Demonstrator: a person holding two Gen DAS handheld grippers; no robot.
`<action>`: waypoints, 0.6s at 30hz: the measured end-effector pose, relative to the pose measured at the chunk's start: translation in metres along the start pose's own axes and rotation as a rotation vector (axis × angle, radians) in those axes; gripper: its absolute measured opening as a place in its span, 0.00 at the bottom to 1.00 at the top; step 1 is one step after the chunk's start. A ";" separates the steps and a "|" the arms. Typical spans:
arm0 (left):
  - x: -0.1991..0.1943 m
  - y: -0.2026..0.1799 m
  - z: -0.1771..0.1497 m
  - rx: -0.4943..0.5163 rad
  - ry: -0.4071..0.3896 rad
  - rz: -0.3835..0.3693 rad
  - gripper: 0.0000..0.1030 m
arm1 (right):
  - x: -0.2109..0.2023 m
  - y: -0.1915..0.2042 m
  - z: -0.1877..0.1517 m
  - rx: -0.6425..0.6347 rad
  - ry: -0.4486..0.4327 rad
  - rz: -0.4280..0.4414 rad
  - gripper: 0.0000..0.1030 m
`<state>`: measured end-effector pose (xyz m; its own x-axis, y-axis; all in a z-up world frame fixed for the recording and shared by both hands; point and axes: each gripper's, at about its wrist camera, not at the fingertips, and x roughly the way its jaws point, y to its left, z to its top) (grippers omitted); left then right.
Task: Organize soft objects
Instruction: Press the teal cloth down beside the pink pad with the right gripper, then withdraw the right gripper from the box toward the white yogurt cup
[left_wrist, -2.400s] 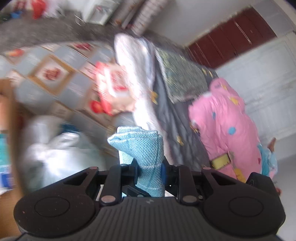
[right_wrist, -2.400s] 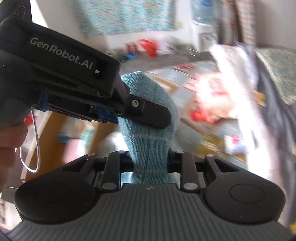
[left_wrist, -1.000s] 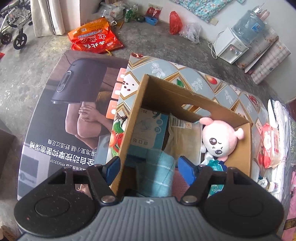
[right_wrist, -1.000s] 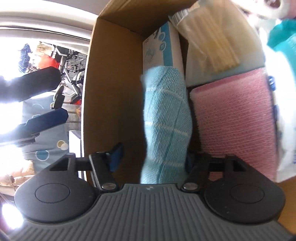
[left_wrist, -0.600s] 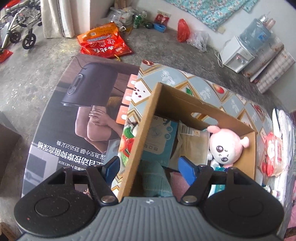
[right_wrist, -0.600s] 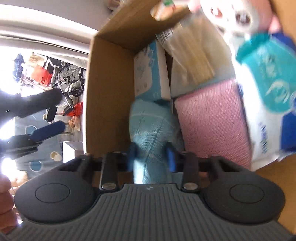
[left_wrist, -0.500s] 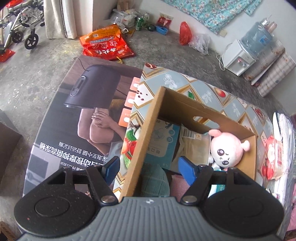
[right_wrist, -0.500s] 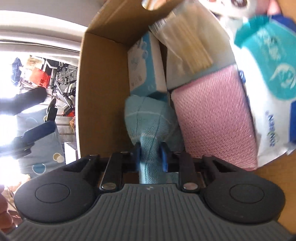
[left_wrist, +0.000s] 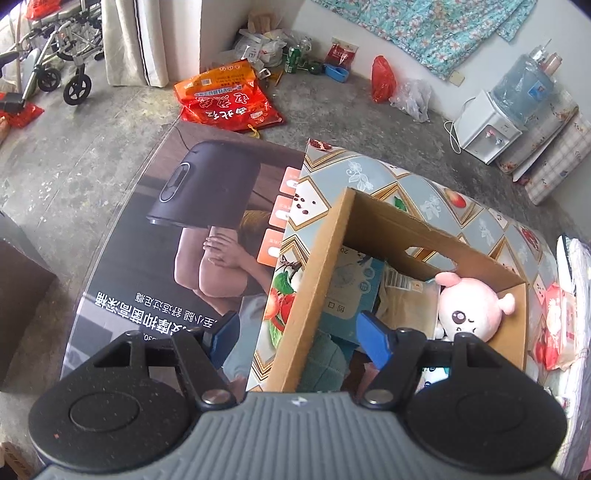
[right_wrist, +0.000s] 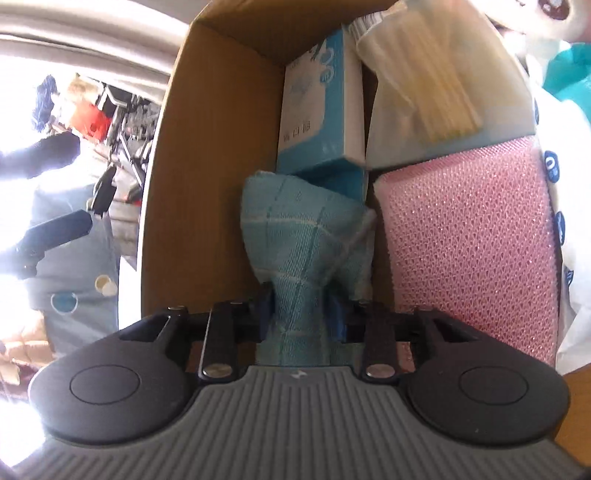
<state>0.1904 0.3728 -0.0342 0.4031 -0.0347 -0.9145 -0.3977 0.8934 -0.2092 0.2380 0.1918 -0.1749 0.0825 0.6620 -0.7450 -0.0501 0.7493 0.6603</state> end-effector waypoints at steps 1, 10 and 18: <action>-0.001 0.000 0.000 -0.003 -0.004 -0.004 0.70 | -0.005 0.001 0.002 -0.003 -0.003 -0.002 0.53; -0.019 0.000 0.002 -0.071 -0.069 -0.035 0.78 | -0.094 0.007 -0.001 -0.066 -0.129 0.060 0.78; -0.042 -0.034 -0.010 -0.062 -0.160 -0.143 0.95 | -0.204 -0.007 -0.021 -0.065 -0.287 0.149 0.84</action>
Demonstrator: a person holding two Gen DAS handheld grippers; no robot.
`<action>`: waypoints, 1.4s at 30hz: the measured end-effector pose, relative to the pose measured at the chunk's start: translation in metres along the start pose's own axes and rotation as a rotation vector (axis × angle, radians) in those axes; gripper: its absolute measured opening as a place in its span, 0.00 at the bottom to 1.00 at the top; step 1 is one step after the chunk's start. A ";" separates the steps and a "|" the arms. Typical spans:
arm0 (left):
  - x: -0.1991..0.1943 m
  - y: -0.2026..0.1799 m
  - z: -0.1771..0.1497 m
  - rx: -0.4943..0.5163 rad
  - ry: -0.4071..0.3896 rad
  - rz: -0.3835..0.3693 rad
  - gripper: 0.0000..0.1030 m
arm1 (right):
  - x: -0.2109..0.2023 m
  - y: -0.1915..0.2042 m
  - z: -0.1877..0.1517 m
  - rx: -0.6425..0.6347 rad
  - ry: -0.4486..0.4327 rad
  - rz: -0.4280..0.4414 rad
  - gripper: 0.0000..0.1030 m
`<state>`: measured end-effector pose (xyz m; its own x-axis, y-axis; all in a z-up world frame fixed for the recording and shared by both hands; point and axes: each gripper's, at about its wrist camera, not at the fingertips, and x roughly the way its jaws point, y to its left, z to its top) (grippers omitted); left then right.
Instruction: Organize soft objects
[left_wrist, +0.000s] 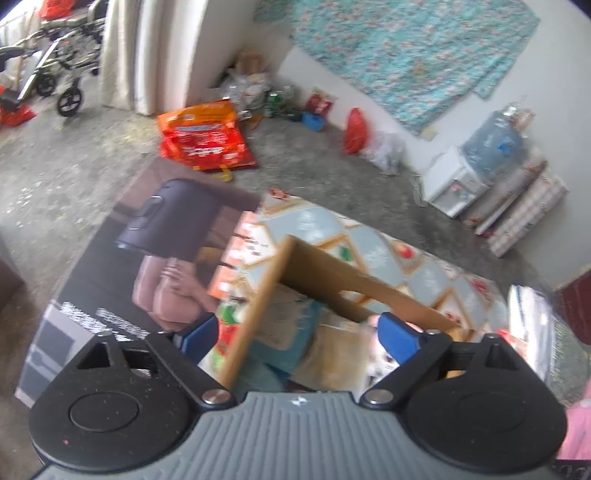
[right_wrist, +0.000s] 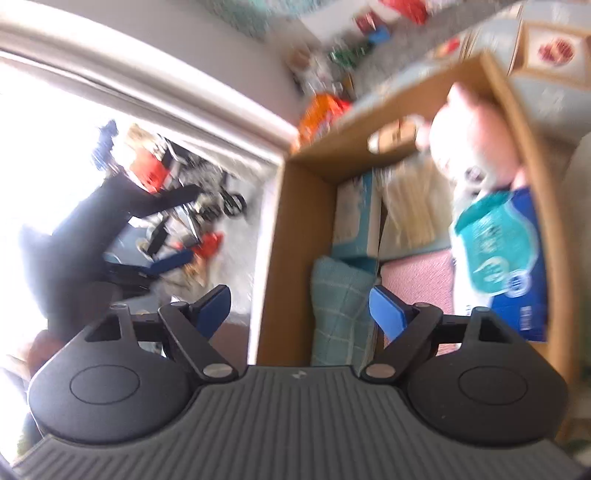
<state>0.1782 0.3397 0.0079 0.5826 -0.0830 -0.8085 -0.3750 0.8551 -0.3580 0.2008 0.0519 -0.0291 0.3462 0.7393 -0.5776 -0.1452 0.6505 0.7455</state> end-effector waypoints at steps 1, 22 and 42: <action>-0.001 -0.009 -0.005 0.010 0.002 -0.018 0.96 | -0.016 -0.003 -0.001 0.002 -0.024 0.001 0.85; -0.035 -0.243 -0.195 0.230 0.043 -0.330 1.00 | -0.327 -0.166 -0.054 0.113 -0.154 -0.222 0.87; 0.201 -0.393 -0.262 0.151 0.413 -0.262 0.60 | -0.259 -0.358 0.093 -0.148 -0.164 -0.549 0.43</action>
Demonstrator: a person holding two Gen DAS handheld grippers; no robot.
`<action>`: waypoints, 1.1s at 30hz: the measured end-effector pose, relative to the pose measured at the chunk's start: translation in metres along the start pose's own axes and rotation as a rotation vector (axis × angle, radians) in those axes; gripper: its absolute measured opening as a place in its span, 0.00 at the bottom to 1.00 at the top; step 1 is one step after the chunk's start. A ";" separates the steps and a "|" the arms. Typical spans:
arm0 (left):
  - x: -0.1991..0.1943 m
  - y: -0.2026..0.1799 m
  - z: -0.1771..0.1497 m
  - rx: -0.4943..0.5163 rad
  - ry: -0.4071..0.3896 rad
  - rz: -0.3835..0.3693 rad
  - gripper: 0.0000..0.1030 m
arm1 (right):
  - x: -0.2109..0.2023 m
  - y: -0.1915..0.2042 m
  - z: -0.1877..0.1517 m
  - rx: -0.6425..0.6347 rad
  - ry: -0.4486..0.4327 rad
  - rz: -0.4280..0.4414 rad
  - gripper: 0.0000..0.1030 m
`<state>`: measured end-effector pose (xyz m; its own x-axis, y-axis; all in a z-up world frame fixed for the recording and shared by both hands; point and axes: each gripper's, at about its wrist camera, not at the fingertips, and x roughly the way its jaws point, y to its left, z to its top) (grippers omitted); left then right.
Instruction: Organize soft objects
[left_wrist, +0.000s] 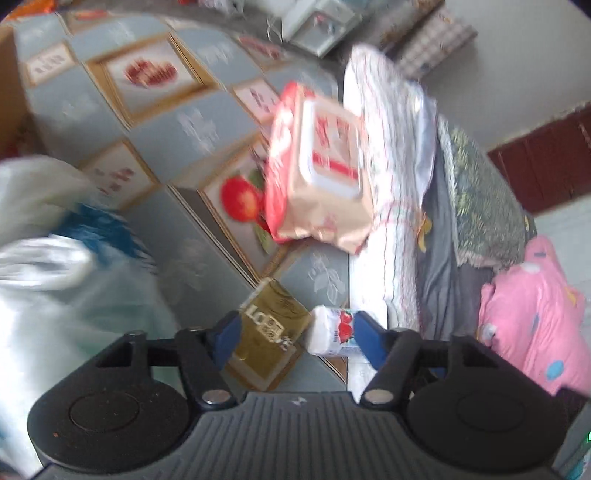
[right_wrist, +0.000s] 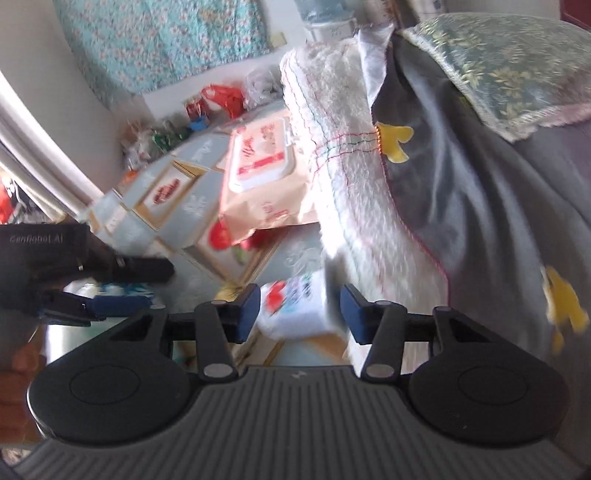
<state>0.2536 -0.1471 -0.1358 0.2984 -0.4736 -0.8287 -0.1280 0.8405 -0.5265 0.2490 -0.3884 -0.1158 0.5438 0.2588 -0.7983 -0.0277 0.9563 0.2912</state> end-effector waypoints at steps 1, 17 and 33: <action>0.009 -0.002 0.001 -0.004 0.025 0.001 0.59 | 0.009 -0.002 0.002 -0.006 0.015 0.011 0.38; 0.015 0.011 0.009 -0.108 0.097 -0.134 0.64 | 0.002 0.052 -0.020 -0.279 0.028 0.137 0.29; 0.007 0.011 0.026 -0.002 0.042 0.003 0.65 | 0.017 0.093 -0.020 -0.329 -0.087 0.131 0.39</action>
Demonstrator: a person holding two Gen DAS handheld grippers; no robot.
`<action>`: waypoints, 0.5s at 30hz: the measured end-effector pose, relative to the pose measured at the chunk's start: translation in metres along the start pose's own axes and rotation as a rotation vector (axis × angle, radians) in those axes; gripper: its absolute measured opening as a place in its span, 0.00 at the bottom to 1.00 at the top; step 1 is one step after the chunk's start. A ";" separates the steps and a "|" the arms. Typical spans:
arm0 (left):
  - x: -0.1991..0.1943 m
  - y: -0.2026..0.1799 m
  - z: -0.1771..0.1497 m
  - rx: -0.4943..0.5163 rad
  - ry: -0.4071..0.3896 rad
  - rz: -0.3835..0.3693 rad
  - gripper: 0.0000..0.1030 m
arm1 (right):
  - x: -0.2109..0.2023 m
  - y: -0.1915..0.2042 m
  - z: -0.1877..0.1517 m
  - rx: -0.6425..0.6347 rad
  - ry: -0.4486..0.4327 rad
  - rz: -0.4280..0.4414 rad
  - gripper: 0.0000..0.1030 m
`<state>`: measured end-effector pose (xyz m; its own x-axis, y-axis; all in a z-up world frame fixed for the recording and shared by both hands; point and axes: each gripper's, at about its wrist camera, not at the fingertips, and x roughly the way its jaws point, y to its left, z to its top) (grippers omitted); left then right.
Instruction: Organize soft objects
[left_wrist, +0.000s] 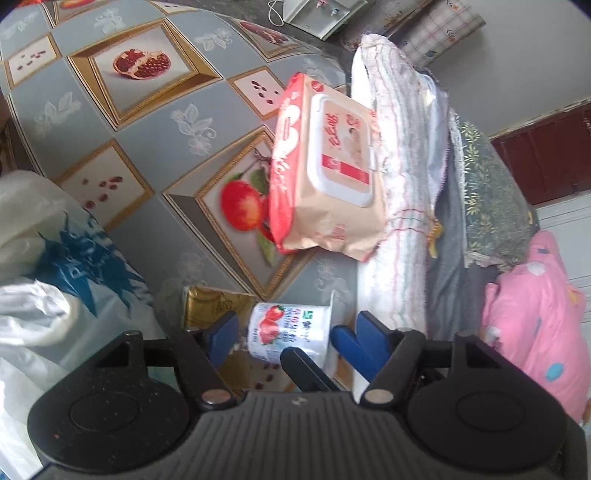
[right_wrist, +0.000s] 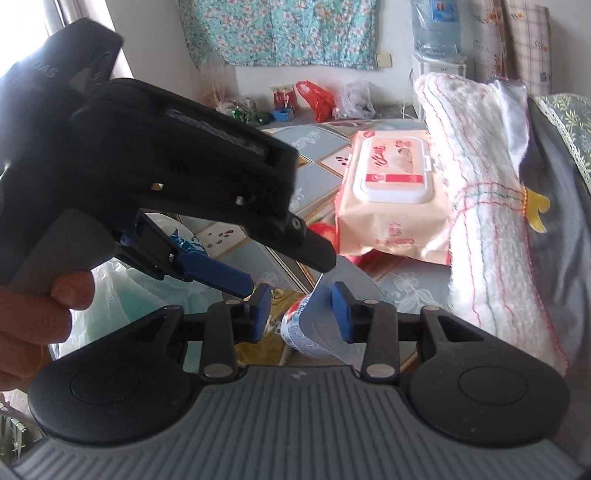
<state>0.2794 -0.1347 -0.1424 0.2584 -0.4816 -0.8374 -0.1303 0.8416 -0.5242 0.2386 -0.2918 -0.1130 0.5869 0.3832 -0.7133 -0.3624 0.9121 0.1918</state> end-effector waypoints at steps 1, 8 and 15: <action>0.001 0.001 0.001 0.000 0.002 0.010 0.63 | 0.001 0.001 -0.001 0.004 -0.007 0.000 0.41; 0.012 -0.010 0.004 0.052 0.014 0.024 0.56 | 0.002 0.001 -0.005 0.039 -0.038 -0.003 0.45; 0.019 -0.011 0.009 0.080 0.013 0.054 0.47 | 0.001 -0.007 -0.011 0.117 -0.064 0.017 0.50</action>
<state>0.2945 -0.1508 -0.1508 0.2406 -0.4380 -0.8661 -0.0667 0.8828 -0.4650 0.2333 -0.2992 -0.1223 0.6279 0.4041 -0.6652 -0.2879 0.9146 0.2839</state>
